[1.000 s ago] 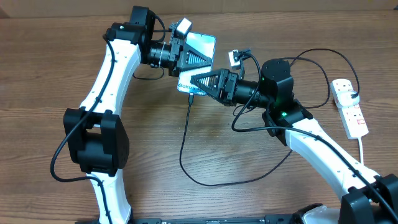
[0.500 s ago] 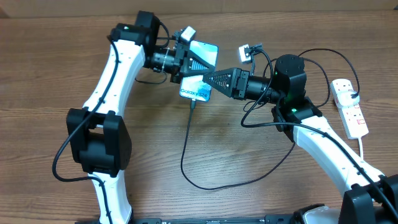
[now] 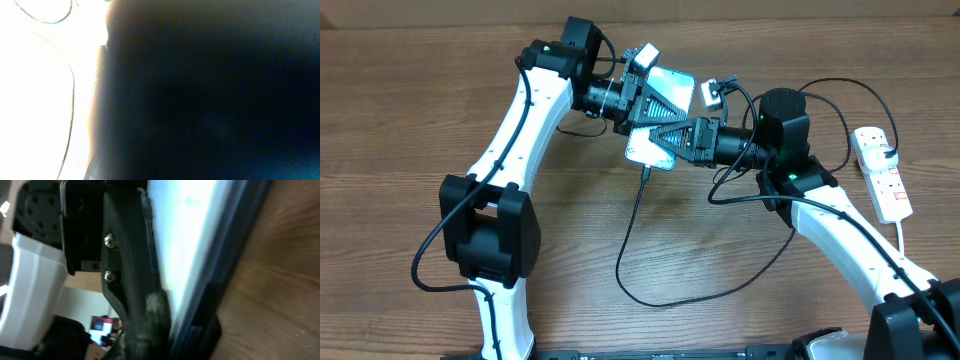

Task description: Plug charger to phone and switch on socket

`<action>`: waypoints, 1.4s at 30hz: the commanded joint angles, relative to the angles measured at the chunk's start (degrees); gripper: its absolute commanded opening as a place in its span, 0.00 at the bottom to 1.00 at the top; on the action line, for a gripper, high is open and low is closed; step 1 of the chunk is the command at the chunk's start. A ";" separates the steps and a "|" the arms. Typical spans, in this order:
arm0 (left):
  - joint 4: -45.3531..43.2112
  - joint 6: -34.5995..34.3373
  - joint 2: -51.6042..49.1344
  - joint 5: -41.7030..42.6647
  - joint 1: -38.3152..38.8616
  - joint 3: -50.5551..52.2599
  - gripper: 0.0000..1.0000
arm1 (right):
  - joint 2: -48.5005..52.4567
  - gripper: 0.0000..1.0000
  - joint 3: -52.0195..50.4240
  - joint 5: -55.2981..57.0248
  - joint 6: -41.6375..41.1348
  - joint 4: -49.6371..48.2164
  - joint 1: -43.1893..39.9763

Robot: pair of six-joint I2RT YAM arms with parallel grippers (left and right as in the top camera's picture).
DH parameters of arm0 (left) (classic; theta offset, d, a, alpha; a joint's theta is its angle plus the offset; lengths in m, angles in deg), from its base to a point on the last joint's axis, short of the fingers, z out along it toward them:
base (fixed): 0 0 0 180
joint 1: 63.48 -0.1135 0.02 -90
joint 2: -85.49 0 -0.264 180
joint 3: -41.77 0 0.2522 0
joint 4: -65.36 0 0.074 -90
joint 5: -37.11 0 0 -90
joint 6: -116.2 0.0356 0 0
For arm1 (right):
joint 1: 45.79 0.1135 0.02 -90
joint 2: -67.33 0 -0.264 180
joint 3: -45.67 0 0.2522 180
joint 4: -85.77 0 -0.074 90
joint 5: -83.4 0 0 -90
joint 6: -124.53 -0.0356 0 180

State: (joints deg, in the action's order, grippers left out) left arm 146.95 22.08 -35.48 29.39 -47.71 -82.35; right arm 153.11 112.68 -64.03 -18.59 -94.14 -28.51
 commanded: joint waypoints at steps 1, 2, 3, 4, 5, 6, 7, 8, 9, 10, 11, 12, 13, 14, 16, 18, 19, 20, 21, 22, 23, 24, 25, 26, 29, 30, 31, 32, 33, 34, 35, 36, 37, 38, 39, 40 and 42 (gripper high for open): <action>0.26 -1.16 1.86 -2.25 0.35 -0.48 0.05 | -0.70 0.04 1.14 -2.03 2.21 -0.70 0.76; 0.26 -1.20 1.86 -3.13 0.33 -0.46 0.06 | -0.70 0.04 1.14 -2.03 2.21 -0.70 0.76; 0.26 -1.20 1.86 -3.98 0.33 -0.46 0.09 | -0.70 0.04 1.14 -2.03 2.21 -0.70 0.76; 0.28 -1.20 1.86 -4.96 0.33 -0.48 0.17 | -0.70 0.04 1.14 -2.03 2.21 -0.68 0.76; 0.28 -1.20 1.86 -5.62 0.33 -0.46 0.25 | -0.70 0.04 1.14 -2.03 2.21 -0.44 0.76; 0.31 -1.20 1.86 -6.38 0.33 -0.46 0.33 | -0.70 0.04 1.14 -2.01 2.21 0.07 0.76; 0.26 -1.20 1.86 -6.93 0.33 -0.46 0.41 | -0.70 0.04 1.14 -2.01 2.23 0.55 0.76; 0.24 -1.20 1.86 -7.39 0.33 -0.48 0.47 | -0.70 0.04 1.14 -1.99 2.25 1.03 0.74; 0.15 -1.20 1.86 -8.00 0.31 -0.46 0.52 | -0.70 0.04 1.14 -1.99 2.43 1.51 0.68; -0.20 -1.20 1.86 -8.55 0.26 -0.48 0.55 | -0.70 0.04 1.14 -1.97 2.47 1.92 0.66; -0.63 -1.20 1.86 -9.57 0.20 -0.48 0.59 | -0.70 0.04 1.14 -1.86 2.54 2.29 0.66; -0.94 -1.25 1.86 -11.17 0.07 -0.48 0.62 | -0.70 0.04 1.14 -1.73 2.69 2.73 0.66; -1.11 -1.25 1.86 -12.48 -0.11 -0.48 0.64 | -0.70 0.04 1.14 -1.57 2.93 3.28 0.66; -1.31 -1.29 1.86 -13.88 -0.42 -0.48 0.66 | -0.70 0.04 1.14 -1.49 3.91 3.82 0.66; -1.29 -2.16 1.86 -17.27 -1.14 -0.48 0.70 | -0.70 0.04 1.14 -0.94 5.44 5.86 0.66; -1.25 -3.04 1.86 -20.22 -2.03 -0.48 0.75 | -0.70 0.04 1.14 0.37 6.80 8.76 0.66; -1.22 -3.23 1.86 -21.35 -2.56 -0.48 0.77 | -0.70 0.04 1.14 1.27 7.76 10.25 0.66; -1.20 -3.23 1.86 -21.79 -3.10 -0.48 0.79 | -0.70 0.04 1.14 2.56 8.94 11.98 0.66; -1.20 -3.21 1.86 -22.18 -3.72 -0.48 0.82 | -0.70 0.04 1.14 4.13 9.97 13.73 0.66; -1.20 -3.21 1.86 -22.73 -4.39 -0.48 0.83 | -0.70 0.04 1.14 6.60 10.69 16.13 0.66; -1.20 -3.21 1.86 -23.19 -5.03 -0.48 0.84 | -0.70 0.04 1.14 9.27 11.43 18.64 0.66; -1.20 -3.21 1.86 -23.85 -5.60 -0.48 0.84 | -0.70 0.04 1.14 11.72 11.76 20.90 0.66; -0.98 -3.21 1.86 -25.14 -6.38 -0.48 0.85 | -0.68 0.04 1.14 14.91 12.79 23.85 0.66; -0.81 -3.21 1.86 -26.12 -6.80 -0.46 0.85 | -0.68 0.04 1.14 17.11 13.07 25.62 0.66; 0.35 -3.26 1.84 -31.45 -8.09 -0.46 0.94 | -0.50 0.04 1.14 24.37 15.23 31.43 0.76; 1.01 -3.50 1.86 -33.97 -8.46 -0.48 0.95 | -0.28 0.04 1.14 25.77 16.09 32.61 0.76; 1.49 -3.82 1.86 -36.26 -8.72 -0.46 0.95 | 0.11 0.04 1.14 27.21 16.39 33.75 0.76; 2.08 -3.82 1.84 -38.86 -9.01 -0.48 0.95 | 0.55 0.04 1.14 27.89 16.61 34.42 0.76; 2.54 -3.82 1.86 -41.00 -9.16 -0.48 0.96 | 1.14 0.04 1.14 28.06 17.22 34.64 0.76; 3.08 -3.82 1.86 -43.41 -9.31 -0.46 1.00 | 1.79 0.04 1.14 28.06 17.68 34.73 0.76; 3.67 -3.82 1.86 -45.57 -9.40 -0.46 1.00 | 2.75 0.04 1.14 28.06 17.64 34.86 0.76; 4.13 -3.82 1.86 -47.23 -9.44 -0.46 1.00 | 3.74 0.04 1.14 28.04 17.62 35.01 0.76; 4.61 -3.80 1.86 -48.87 -9.44 -0.46 1.00 | 4.74 0.04 1.14 28.02 17.64 35.10 0.76; 5.01 -3.80 1.84 -50.16 -9.42 -0.46 1.00 | 6.05 0.04 1.14 28.02 17.64 35.26 0.76; 5.33 -3.80 1.86 -51.45 -9.42 -0.46 1.00 | 7.26 0.04 1.14 27.80 17.64 35.23 0.76; 5.49 -3.78 1.86 -52.65 -9.42 -0.46 1.00 | 8.70 0.04 1.14 27.54 17.64 35.06 0.83; 5.55 -3.78 1.84 -54.42 -9.42 -0.46 0.99 | 11.21 0.04 1.14 27.19 17.62 34.29 1.27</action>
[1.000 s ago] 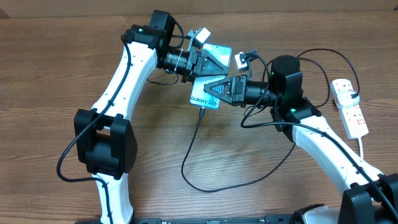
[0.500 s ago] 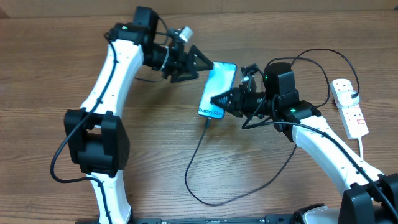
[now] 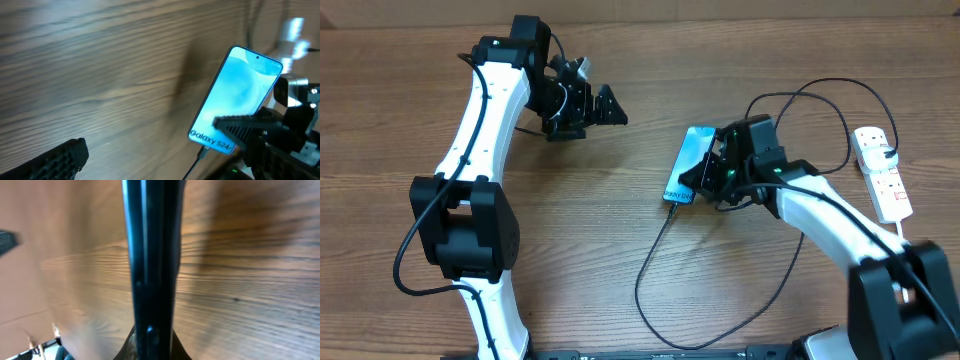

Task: Plug charger to phone and switch on socket
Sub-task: 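Lower the phone flat onto the table with the right gripper and release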

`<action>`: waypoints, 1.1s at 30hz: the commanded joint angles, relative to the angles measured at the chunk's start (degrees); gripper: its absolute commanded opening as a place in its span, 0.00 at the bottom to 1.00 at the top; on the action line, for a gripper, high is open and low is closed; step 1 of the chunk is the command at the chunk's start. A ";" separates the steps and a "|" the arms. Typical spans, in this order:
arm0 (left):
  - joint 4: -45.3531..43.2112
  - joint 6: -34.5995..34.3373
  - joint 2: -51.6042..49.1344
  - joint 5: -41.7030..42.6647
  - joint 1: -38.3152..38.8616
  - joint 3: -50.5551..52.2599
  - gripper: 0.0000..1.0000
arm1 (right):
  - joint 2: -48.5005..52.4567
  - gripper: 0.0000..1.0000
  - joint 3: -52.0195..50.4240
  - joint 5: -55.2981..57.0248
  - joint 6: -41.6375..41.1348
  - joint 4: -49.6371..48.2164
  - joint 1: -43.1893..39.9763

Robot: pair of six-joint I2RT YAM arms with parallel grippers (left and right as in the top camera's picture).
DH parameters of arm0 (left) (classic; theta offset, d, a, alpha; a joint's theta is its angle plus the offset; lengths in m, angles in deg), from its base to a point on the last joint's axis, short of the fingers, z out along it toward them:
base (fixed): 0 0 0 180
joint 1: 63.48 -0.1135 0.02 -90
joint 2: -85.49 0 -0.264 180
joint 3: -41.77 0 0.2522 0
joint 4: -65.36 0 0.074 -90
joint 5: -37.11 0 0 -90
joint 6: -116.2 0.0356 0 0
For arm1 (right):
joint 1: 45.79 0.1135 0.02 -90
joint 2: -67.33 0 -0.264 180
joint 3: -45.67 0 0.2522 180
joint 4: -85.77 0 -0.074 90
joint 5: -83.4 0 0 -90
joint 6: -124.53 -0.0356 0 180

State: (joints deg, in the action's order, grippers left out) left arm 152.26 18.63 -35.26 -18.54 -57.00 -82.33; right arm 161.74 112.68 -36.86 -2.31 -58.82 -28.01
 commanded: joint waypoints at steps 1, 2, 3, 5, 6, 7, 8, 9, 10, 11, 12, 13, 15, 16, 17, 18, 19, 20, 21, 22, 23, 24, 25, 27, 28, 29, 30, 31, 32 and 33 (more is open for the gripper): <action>0.35 -0.35 1.62 -7.45 -0.13 -0.48 1.00 | 3.98 0.04 1.14 -0.57 1.31 -2.10 1.22; 0.33 -0.33 1.62 -8.09 -0.13 -0.48 1.00 | 5.20 0.04 1.14 -1.11 1.20 -3.28 1.73; 0.33 -0.33 1.62 -8.55 -0.13 -0.48 1.00 | 6.51 0.04 1.14 -1.60 0.96 -4.72 2.45; 0.31 -0.33 1.62 -9.51 -0.13 -0.48 1.00 | 8.55 0.04 1.14 -1.42 0.68 -6.62 3.76; 0.31 -0.33 1.62 -9.49 -0.13 -0.48 1.00 | 9.60 0.04 1.14 -1.05 0.66 -7.43 4.48; 0.31 -0.33 1.62 -9.51 -0.13 -0.48 1.00 | 10.40 0.04 1.14 -0.61 0.66 -7.96 5.07; 0.31 -0.33 1.62 -9.51 -0.13 -0.48 1.00 | 11.19 0.04 1.14 -0.17 0.66 -8.46 5.62; 0.31 -0.33 1.62 -9.51 -0.13 -0.48 1.00 | 11.96 0.04 1.14 0.09 0.68 -9.09 6.23; 0.31 -0.33 1.62 -9.51 -0.13 -0.48 1.00 | 12.57 0.04 1.14 0.26 0.68 -9.75 6.71; 0.28 -0.33 1.62 -9.51 -0.13 -0.48 1.00 | 13.18 0.04 1.14 0.24 0.68 -10.73 7.10; 0.31 -0.33 1.62 -9.51 -0.13 -0.48 1.00 | 13.79 0.04 1.14 0.22 0.66 -11.93 7.52; 0.31 -0.33 1.62 -9.51 -0.13 -0.48 1.00 | 14.25 0.04 1.14 0.22 0.66 -12.98 7.89; 0.31 -0.33 1.62 -9.51 -0.13 -0.48 1.00 | 15.30 0.04 1.14 0.24 0.68 -15.06 8.50; 0.20 -0.33 1.62 -9.51 -0.13 -0.48 1.00 | 15.89 0.04 1.14 0.28 0.70 -15.78 8.70; 0.09 -0.33 1.62 -9.51 -0.13 -0.48 1.00 | 16.37 0.04 1.14 0.42 0.70 -16.31 8.85; 0.09 -0.33 1.62 -9.51 -0.13 -0.48 1.00 | 16.81 0.04 1.14 0.50 0.70 -16.65 8.92; 0.09 -0.33 1.62 -9.51 -0.13 -0.48 1.00 | 16.94 0.04 1.14 0.46 0.70 -16.92 8.90; 0.09 -0.33 1.62 -9.51 -0.13 -0.48 1.00 | 16.96 0.04 1.14 0.50 0.72 -17.14 8.90; 0.09 -0.33 1.62 -9.51 -0.13 -0.48 1.00 | 16.96 0.07 1.14 0.66 0.70 -17.49 8.90; 0.09 -0.33 1.62 -9.51 -0.13 -0.48 1.00 | 16.96 0.10 1.14 0.72 0.70 -17.70 8.90; 0.09 -0.33 1.62 -9.51 -0.13 -0.48 1.00 | 16.96 0.13 1.14 0.81 0.70 -17.84 8.90; 0.09 -0.33 1.62 -9.51 -0.13 -0.48 1.00 | 16.96 0.13 1.14 1.18 0.72 -17.86 8.90; 0.09 -0.33 1.62 -9.51 -0.13 -0.48 1.00 | 16.96 0.14 1.14 1.79 0.72 -17.90 8.90; 0.09 -0.33 1.62 -9.51 -0.13 -0.48 1.00 | 16.96 0.19 1.14 2.40 0.70 -18.23 8.90; 0.09 -0.33 1.62 -9.51 -0.13 -0.48 1.00 | 16.96 0.19 1.14 2.60 0.70 -18.40 8.90; 0.09 -0.33 1.62 -9.51 -0.13 -0.48 1.00 | 16.96 0.19 1.14 2.84 0.70 -18.40 8.90; 0.09 -0.33 1.62 -9.51 -0.13 -0.48 1.00 | 16.96 0.19 1.14 2.89 0.70 -18.40 8.90; 0.09 -0.33 1.62 -9.51 -0.13 -0.48 1.00 | 16.96 0.22 1.14 2.89 0.70 -18.40 8.90; 0.09 -0.33 1.62 -9.51 -0.13 -0.48 1.00 | 16.96 0.30 1.14 2.91 0.70 -18.40 8.90; 0.09 -0.33 1.62 -9.51 -0.13 -0.48 1.00 | 16.96 0.36 1.14 3.30 0.68 -18.38 8.90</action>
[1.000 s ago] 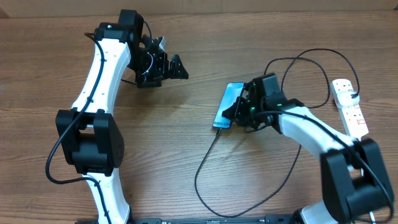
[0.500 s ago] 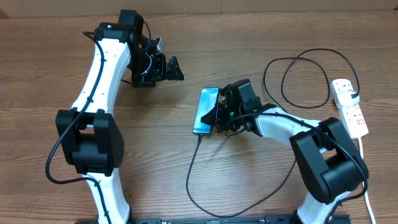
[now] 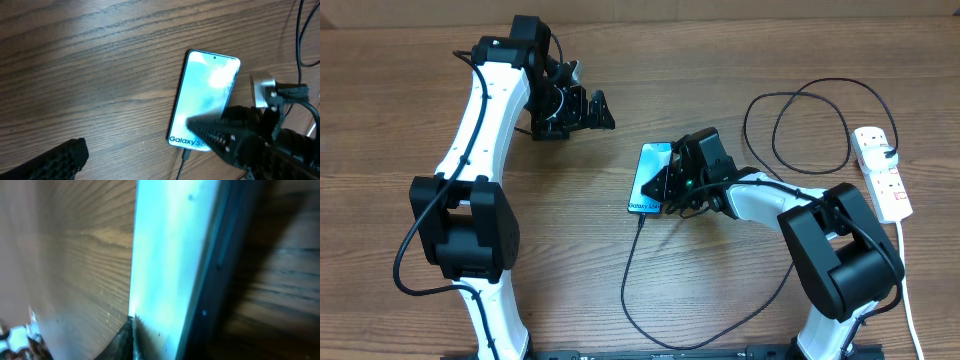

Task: Plug charger to phone and switch on socket
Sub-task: 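Lower the phone flat onto the table with the right gripper and release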

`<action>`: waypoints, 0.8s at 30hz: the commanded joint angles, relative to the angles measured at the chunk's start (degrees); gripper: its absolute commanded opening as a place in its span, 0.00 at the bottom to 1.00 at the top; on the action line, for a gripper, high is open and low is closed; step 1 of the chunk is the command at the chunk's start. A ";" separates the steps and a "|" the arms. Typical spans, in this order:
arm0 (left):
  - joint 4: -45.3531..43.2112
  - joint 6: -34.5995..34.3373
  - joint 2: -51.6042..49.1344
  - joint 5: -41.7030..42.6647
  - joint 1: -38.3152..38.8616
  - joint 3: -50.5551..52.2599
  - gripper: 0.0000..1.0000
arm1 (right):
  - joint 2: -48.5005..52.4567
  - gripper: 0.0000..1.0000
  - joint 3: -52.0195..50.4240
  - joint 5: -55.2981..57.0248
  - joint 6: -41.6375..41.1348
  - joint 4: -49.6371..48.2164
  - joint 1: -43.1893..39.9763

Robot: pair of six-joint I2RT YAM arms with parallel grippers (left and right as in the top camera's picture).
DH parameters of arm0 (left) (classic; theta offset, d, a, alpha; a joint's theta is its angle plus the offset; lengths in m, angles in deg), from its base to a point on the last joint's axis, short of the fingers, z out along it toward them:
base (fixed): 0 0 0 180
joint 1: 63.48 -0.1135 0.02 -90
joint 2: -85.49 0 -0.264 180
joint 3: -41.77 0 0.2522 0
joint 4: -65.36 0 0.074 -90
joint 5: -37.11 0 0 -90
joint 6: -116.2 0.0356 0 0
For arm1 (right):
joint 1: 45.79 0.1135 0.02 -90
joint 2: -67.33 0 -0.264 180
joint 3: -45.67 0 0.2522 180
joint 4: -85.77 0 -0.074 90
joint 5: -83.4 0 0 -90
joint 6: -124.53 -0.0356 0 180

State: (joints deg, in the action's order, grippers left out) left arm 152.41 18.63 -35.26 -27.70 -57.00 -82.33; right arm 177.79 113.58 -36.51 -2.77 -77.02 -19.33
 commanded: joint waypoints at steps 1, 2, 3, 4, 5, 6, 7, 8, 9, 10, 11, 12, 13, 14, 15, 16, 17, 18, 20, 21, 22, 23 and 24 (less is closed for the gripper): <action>-0.07 -0.33 1.62 -0.35 -0.13 -0.48 1.00 | 0.92 0.42 0.24 3.21 1.14 -0.17 0.22; -0.07 -0.33 1.62 -0.35 -0.13 -0.48 1.00 | 0.92 0.43 0.24 3.58 1.09 -0.17 0.22; -0.07 -0.33 1.62 -0.33 -0.13 -0.48 1.00 | 0.92 0.44 0.24 4.37 0.72 -0.17 0.22; -0.07 -0.33 1.62 -0.35 -0.13 -0.48 1.00 | 0.92 0.45 0.24 5.29 -0.35 -0.15 0.22; -0.07 -0.33 1.62 -0.35 -0.13 -0.48 1.00 | 0.92 0.44 0.24 6.19 -1.01 -0.11 0.22; -0.07 -0.33 1.62 -0.35 -0.13 -0.48 1.00 | 0.92 0.45 0.24 7.10 -1.70 -0.11 0.20; -0.07 -0.33 1.62 -0.35 -0.13 -0.48 1.00 | 0.92 0.45 0.24 7.78 -1.95 -0.17 0.15; -0.07 -0.33 1.62 -0.35 -0.13 -0.48 1.00 | 0.90 0.45 0.24 8.31 -2.19 -0.17 0.15; -0.07 -0.33 1.62 -0.35 -0.13 -0.48 1.00 | 0.90 0.45 0.24 8.50 -2.60 -0.17 0.15; -0.07 -0.33 1.62 -0.35 -0.13 -0.48 1.00 | 0.90 0.48 0.24 8.48 -3.15 -0.15 0.15; -0.07 -0.33 1.62 -0.35 -0.13 -0.48 1.00 | 0.90 0.51 0.24 8.48 -3.21 -0.04 0.15; -0.07 -0.33 1.62 -0.35 -0.13 -0.48 1.00 | 0.87 0.57 0.24 8.48 -3.23 0.09 0.15; -0.07 -0.33 1.62 -0.35 -0.13 -0.48 1.00 | 0.74 0.62 0.24 8.50 -3.45 0.31 0.09; -0.07 -0.33 1.62 -0.35 -0.13 -0.48 1.00 | 0.52 0.66 0.26 8.96 -3.89 0.72 -0.07; -0.07 -0.33 1.62 -0.35 -0.13 -0.48 1.00 | 0.11 0.69 0.26 10.08 -4.92 1.60 -0.22; -0.07 -0.33 1.62 -0.35 -0.13 -0.48 1.00 | -0.44 0.71 0.26 11.69 -5.86 2.71 -0.46; -0.07 -0.33 1.62 -0.35 -0.13 -0.48 1.00 | -1.01 0.72 0.26 12.96 -6.23 3.61 -0.72; -0.07 -0.33 1.62 -0.35 -0.13 -0.48 1.00 | -1.66 0.72 0.26 13.86 -6.19 4.33 -1.01; -0.07 -0.33 1.62 -0.35 -0.13 -0.48 1.00 | -3.08 0.72 0.26 15.89 -6.08 5.90 -1.57; -0.07 -0.33 1.62 -0.35 -0.13 -0.48 1.00 | -3.74 0.72 0.26 16.63 -5.95 6.64 -1.86; -0.07 -0.33 1.62 -0.35 -0.13 -0.48 1.00 | -4.20 0.72 0.26 16.90 -5.70 7.26 -2.12; -0.07 -0.33 1.62 -0.35 -0.13 -0.48 1.00 | -4.57 0.72 0.26 16.92 -5.46 7.80 -2.32; -0.07 -0.33 1.62 -0.33 -0.13 -0.48 1.00 | -4.98 0.72 0.28 16.79 -4.46 8.31 -2.58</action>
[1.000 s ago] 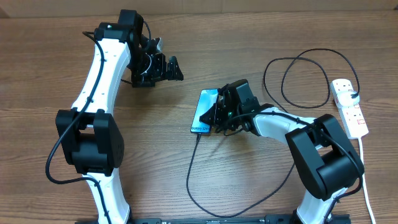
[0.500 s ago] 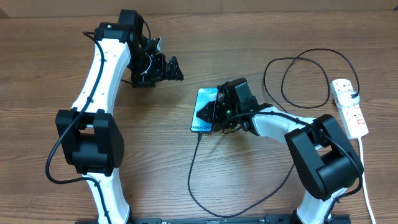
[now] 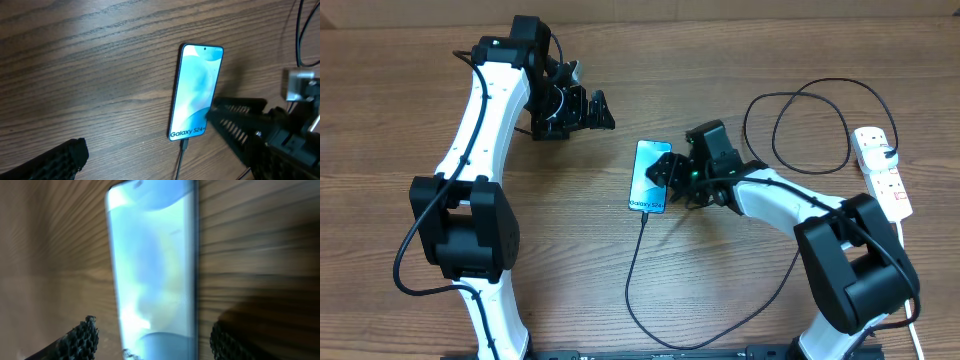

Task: Plug charger to phone and switch on socket
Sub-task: 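Lower the phone flat onto the table with the right gripper and release, then move the right gripper right toward the white power strip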

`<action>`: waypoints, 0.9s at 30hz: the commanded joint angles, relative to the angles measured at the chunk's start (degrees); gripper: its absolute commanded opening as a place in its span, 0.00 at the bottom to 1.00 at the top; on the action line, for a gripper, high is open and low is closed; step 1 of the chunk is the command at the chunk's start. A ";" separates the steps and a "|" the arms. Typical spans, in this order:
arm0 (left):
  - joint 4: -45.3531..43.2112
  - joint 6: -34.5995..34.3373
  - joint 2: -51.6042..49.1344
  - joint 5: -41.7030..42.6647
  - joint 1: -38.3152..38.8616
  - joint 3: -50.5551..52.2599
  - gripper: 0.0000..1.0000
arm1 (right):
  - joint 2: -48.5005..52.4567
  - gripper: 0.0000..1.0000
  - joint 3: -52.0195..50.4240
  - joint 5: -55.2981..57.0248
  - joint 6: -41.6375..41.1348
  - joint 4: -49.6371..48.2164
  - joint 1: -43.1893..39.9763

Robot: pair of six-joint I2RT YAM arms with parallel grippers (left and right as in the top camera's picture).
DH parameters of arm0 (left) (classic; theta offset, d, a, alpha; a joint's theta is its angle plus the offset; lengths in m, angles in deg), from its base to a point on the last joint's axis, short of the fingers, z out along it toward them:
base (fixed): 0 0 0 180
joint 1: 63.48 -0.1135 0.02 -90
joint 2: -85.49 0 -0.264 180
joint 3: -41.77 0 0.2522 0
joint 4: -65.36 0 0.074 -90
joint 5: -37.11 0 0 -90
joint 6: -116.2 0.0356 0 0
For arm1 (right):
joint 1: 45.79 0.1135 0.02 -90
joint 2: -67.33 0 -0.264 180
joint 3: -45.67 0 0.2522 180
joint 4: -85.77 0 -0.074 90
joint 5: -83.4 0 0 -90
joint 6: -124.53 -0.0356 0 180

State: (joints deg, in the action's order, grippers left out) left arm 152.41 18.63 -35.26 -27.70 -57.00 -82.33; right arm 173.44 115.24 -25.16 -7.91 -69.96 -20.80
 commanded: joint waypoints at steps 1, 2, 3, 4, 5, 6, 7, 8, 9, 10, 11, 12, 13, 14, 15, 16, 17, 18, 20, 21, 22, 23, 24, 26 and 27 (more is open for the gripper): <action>-0.07 -0.33 1.62 -0.35 -0.13 -0.48 1.00 | -1.03 0.72 -1.29 5.46 0.76 1.95 -1.31; -0.07 -0.33 1.62 -0.35 -0.13 -0.48 1.00 | -1.66 0.72 -0.96 5.40 1.40 3.04 -1.64; -0.07 -0.33 1.62 -0.35 -0.13 -0.48 1.00 | -2.36 0.72 -0.42 5.27 2.45 4.48 -1.99; -0.07 -0.33 1.62 -0.35 -0.13 -0.48 1.00 | -3.61 0.72 0.74 5.35 3.96 7.26 -2.62; -0.07 -0.33 1.62 -0.35 -0.13 -0.48 1.00 | -4.72 0.73 1.86 5.79 5.07 9.94 -3.23; -0.07 -0.33 1.62 -0.35 -0.13 -0.48 1.00 | -5.92 0.73 3.13 6.45 5.97 12.90 -3.93; -0.07 -0.33 1.62 -0.35 -0.13 -0.48 1.00 | -7.23 0.74 4.52 7.06 7.06 16.00 -4.70; -0.07 -0.33 1.62 -0.35 -0.13 -0.48 1.00 | -8.92 0.75 6.32 8.07 8.33 19.98 -5.77; -0.07 -0.33 1.62 -0.35 -0.13 -0.48 1.00 | -10.29 0.77 7.87 9.18 8.94 23.45 -6.78; -0.07 -0.33 1.62 -0.35 -0.13 -0.48 1.00 | -11.69 0.79 9.40 10.23 9.86 26.80 -7.85; -0.07 -0.33 1.62 -0.35 -0.13 -0.48 1.00 | -13.20 0.81 10.97 11.67 10.49 30.23 -9.20; -0.07 -0.33 1.62 -0.35 -0.13 -0.48 1.00 | -14.36 0.84 12.07 12.79 11.41 32.68 -10.43; -0.07 -0.33 1.62 -0.35 -0.13 -0.48 1.00 | -15.45 0.90 12.94 14.08 12.33 34.69 -11.67; -0.07 -0.33 1.62 -0.35 -0.13 -0.48 1.00 | -16.44 0.94 13.55 15.19 13.51 36.52 -12.92; -0.07 -0.33 1.62 -0.35 -0.13 -0.48 1.00 | -17.42 0.99 13.94 16.33 15.30 38.38 -14.34; -0.07 -0.33 1.62 -0.35 -0.13 -0.48 1.00 | -18.14 1.00 14.03 17.40 17.16 39.82 -15.56; -0.07 -0.33 1.62 -0.35 -0.13 -0.48 1.00 | -18.75 1.00 14.03 18.67 18.93 41.57 -16.96; -0.07 -0.33 1.62 -0.35 -0.13 -0.48 1.00 | -19.02 1.00 14.03 20.02 19.96 43.19 -18.10; -0.07 -0.33 1.62 -0.35 -0.13 -0.48 1.00 | -18.99 1.00 14.01 22.29 20.24 46.36 -20.31; -0.07 -0.33 1.62 -0.35 -0.13 -0.48 1.00 | -18.97 1.00 13.90 22.60 20.24 47.12 -21.16; -0.07 -0.33 1.62 -0.35 -0.13 -0.48 1.00 | -18.97 1.00 13.88 22.56 20.22 47.36 -21.88; -0.07 -0.33 1.62 -0.35 -0.13 -0.48 1.00 | -18.97 1.00 13.88 22.56 20.22 47.10 -22.58; -0.07 -0.33 1.62 -0.35 -0.13 -0.48 1.00 | -18.97 1.00 13.88 22.58 20.22 46.82 -23.10; -0.07 -0.33 1.62 -0.35 -0.13 -0.48 1.00 | -18.97 1.00 13.88 22.58 20.22 46.64 -23.61; -0.07 -0.33 1.62 -0.35 -0.13 -0.48 1.00 | -18.97 1.00 13.88 22.58 20.22 46.66 -23.63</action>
State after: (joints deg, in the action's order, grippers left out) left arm 152.41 18.63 -35.26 -27.90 -57.00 -82.33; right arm 154.47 129.06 -4.25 11.00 -22.93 -44.01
